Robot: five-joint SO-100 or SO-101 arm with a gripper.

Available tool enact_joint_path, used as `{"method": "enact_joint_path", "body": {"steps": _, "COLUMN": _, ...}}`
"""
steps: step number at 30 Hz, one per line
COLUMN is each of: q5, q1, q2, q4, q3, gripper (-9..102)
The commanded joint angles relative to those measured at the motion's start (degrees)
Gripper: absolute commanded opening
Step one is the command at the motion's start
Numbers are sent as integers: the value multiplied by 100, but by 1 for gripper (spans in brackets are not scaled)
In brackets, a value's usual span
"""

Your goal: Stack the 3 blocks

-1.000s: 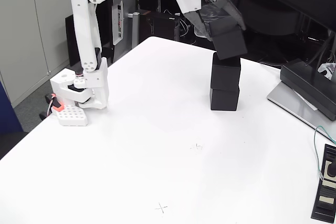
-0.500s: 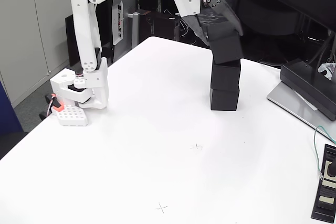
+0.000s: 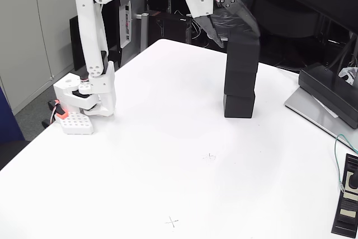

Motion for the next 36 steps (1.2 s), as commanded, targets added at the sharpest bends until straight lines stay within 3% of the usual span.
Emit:
{"method": "enact_joint_path", "body": {"steps": 1, "q5": 53, "q1": -35, "q2": 26, "q4": -35, "q3": -18, "gripper": 31}}
{"method": "enact_joint_path", "body": {"steps": 9, "q5": -26, "q1": 70, "q2": 149, "q4": 26, "q3": -202, "gripper": 31}}
{"method": "enact_joint_path", "body": {"steps": 20, "q5": -615, "q1": 1608, "q2": 1652, "q4": 18, "q3": -220, "gripper": 30}}
{"method": "enact_joint_path", "body": {"steps": 31, "q5": -1090, "q1": 3059, "q2": 3085, "q4": 18, "q3": -211, "gripper": 0}}
{"method": "enact_joint_path", "body": {"steps": 36, "q5": -1151, "q1": 3120, "q2": 3270, "q4": 18, "q3": -88, "gripper": -1}}
